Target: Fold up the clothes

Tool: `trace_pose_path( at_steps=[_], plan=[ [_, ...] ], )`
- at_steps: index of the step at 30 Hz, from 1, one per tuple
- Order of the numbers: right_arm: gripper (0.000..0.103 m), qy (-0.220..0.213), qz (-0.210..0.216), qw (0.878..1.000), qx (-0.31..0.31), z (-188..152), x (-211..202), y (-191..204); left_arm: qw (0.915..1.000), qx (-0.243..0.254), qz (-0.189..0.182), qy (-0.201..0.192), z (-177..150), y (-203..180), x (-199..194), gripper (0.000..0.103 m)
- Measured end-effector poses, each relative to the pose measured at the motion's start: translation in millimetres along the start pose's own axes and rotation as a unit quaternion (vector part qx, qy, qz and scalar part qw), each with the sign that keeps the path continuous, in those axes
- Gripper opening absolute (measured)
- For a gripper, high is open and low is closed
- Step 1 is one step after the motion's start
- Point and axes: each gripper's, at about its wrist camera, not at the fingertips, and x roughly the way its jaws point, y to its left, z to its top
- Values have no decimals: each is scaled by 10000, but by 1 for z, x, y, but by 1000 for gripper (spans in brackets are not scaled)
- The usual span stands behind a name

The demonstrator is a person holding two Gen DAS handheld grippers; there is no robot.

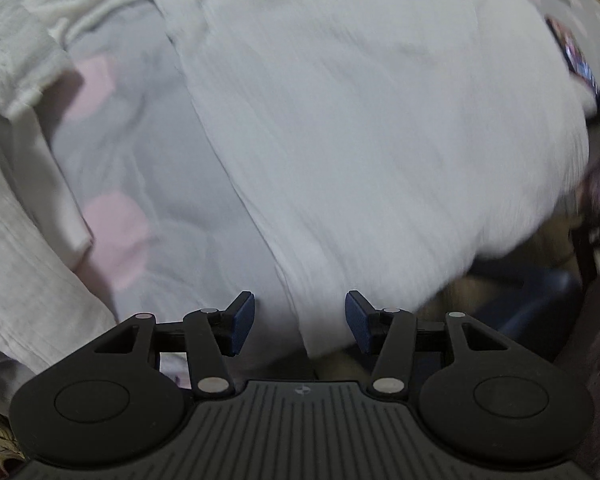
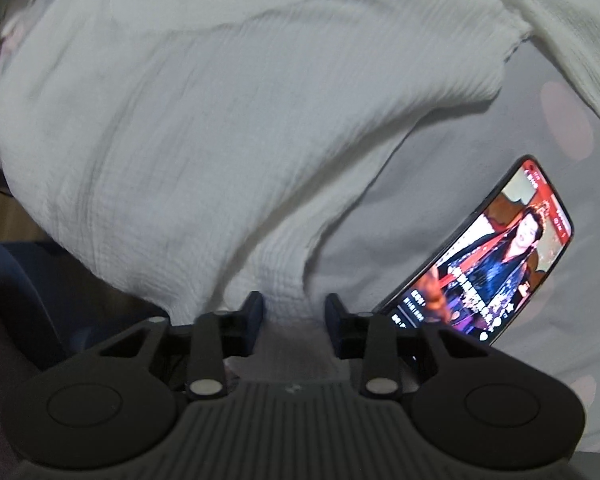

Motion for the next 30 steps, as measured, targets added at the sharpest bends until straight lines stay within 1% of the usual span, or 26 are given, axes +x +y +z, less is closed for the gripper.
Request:
trace_pose_path(
  at_steps=[2,3,4,5,7,8,9,11,15,17,20,21,23,24,28,30],
  plan=[
    [9,-54,1,9999,-91,-1,-5,5,9998,124,80,118,-2,-4,8,46],
    [9,-81,1,9999,-136,-2,-7,7,9996,191,100,153,-3,-6,11,45],
    [8,-118,1,9998,-181,-3,-11,10,9995,260,93,144,-3,-9,12,39],
    [8,-163,0,9996,-226,-3,-17,13,9993,328,82,126,-3,-11,13,26],
    [8,-200,-4,9994,-294,-5,-28,19,9989,474,19,42,-3,-16,10,10],
    [8,-186,-60,9993,-319,-6,-33,22,9985,540,36,-28,-3,-18,6,4],
    [8,-159,-135,9992,-343,-7,-37,25,9981,605,60,-101,-4,-20,1,4],
    [8,-111,-249,9989,-379,-9,-49,25,9972,698,-125,-243,-4,-19,-16,3],
    [8,-111,-345,9985,-407,-15,-83,22,9956,617,-405,-580,-6,-9,-65,3],
    [8,-124,-415,9982,-418,-19,-100,22,9954,502,-529,-629,-5,-2,-83,3],
    [8,-18,-580,9973,-457,-22,-113,22,9941,238,-838,-650,-4,10,-103,3],
    [8,21,-637,9969,-472,-23,-116,21,9924,124,-1021,-671,-2,17,-110,3],
    [8,67,-697,9965,-461,-22,-117,19,9857,-177,-1507,-727,3,35,-119,3],
    [8,85,-720,9964,-449,-21,-117,17,9836,-313,-1601,-769,6,44,-119,3],
    [8,63,-874,9960,-178,-10,-99,5,9899,-668,-1038,-702,32,56,-87,3],
    [8,28,-1032,9946,-54,-2,-85,-1,9915,-835,-733,-670,44,59,-69,3]
  ],
)
